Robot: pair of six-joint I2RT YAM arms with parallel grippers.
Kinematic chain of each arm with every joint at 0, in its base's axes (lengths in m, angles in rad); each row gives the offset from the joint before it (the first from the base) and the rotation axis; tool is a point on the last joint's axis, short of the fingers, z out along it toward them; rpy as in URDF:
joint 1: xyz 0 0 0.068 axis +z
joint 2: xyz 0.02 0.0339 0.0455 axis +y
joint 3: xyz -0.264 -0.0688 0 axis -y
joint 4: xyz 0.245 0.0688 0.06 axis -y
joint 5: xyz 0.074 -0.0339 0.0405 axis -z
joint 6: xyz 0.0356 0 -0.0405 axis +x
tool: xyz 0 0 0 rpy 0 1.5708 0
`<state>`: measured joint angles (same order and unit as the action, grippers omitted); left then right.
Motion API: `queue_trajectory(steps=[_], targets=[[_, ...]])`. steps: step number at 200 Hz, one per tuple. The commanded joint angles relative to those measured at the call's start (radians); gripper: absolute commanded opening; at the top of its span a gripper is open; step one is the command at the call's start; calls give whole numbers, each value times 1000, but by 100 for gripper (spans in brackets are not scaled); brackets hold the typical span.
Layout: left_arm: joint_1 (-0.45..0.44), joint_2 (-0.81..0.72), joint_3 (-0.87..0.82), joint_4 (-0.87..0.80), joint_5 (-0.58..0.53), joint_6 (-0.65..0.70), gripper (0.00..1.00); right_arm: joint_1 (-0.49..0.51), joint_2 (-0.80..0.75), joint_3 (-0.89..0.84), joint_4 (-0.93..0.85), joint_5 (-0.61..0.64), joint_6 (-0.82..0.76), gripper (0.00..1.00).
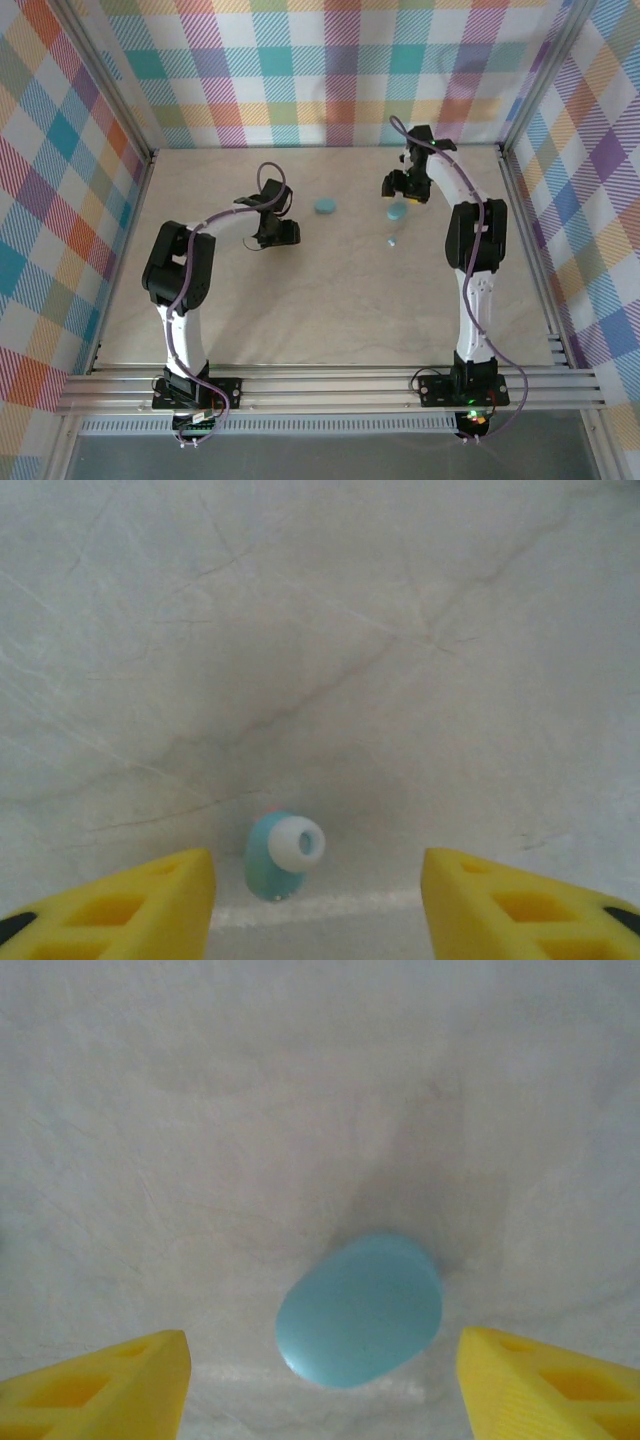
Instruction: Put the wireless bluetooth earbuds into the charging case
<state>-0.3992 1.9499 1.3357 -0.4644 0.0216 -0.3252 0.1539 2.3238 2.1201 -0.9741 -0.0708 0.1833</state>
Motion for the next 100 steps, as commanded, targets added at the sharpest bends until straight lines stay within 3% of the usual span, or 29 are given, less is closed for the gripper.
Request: queue_trajectory(steps=[1, 36, 100], targets=[[0, -67, 8, -3, -1, 19, 60, -17, 56, 135, -65, 5, -122, 72], [-6, -89, 29, -20, 7, 36, 63, -16, 159, 250, -92, -47, -259, 74], [-23, -103, 16, -14, 24, 71, 66, 5, 216, 262, -118, -82, -417, 79]])
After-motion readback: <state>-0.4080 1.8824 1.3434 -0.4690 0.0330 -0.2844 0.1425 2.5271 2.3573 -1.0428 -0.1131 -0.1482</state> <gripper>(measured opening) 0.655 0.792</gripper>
